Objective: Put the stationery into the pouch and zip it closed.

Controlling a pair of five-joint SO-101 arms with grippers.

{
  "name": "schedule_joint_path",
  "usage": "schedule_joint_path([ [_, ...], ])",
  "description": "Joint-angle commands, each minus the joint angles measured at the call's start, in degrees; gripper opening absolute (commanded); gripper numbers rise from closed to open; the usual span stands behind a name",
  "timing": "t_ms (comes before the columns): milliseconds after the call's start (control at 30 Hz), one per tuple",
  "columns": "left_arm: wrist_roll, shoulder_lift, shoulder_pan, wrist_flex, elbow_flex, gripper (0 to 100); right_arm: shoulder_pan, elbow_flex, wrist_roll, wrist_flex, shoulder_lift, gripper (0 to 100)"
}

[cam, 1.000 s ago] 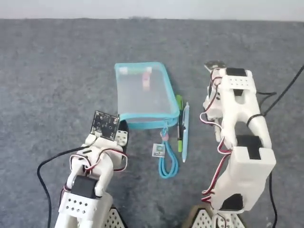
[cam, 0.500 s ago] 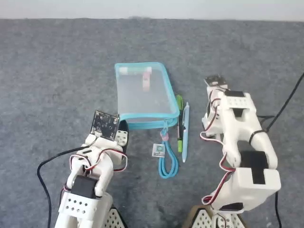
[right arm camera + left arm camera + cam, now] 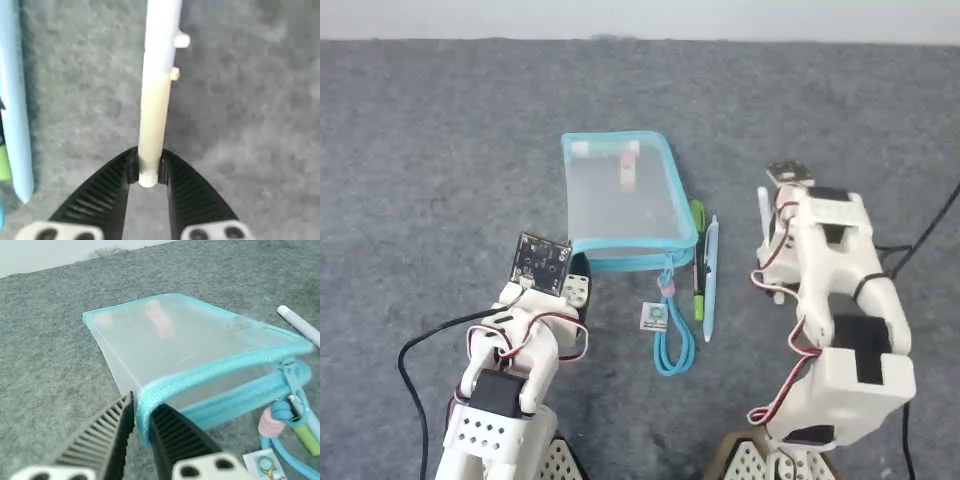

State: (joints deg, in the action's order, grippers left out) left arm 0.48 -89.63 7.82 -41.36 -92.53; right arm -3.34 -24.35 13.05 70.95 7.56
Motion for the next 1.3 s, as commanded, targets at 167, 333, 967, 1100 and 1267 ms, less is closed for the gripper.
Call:
schedule_joint_path([
  [167, 0.6, -0.7, -0.4, 2.7, 0.7, 1, 0.3, -4.0, 6.6, 10.4, -30.5, 0.6],
  [333, 0.6, -0.7, -0.4, 4.2, 0.7, 1, 6.7, -8.9, 13.4, 20.2, -49.8, 0.6],
  [967, 0.6, -0.7, -0.4, 4.2, 0.7, 1, 33.6, -13.8, 15.2, 31.9, -80.5, 0.6],
  [1100, 0.6, -0.7, -0.4, 4.2, 0.7, 1, 34.9, -13.7, 15.6, 31.8, -75.4, 0.6],
  [1267, 0.6, -0.7, -0.4, 4.2, 0.8, 1, 34.7, -13.5, 17.8, 31.8, -70.0, 0.6],
])
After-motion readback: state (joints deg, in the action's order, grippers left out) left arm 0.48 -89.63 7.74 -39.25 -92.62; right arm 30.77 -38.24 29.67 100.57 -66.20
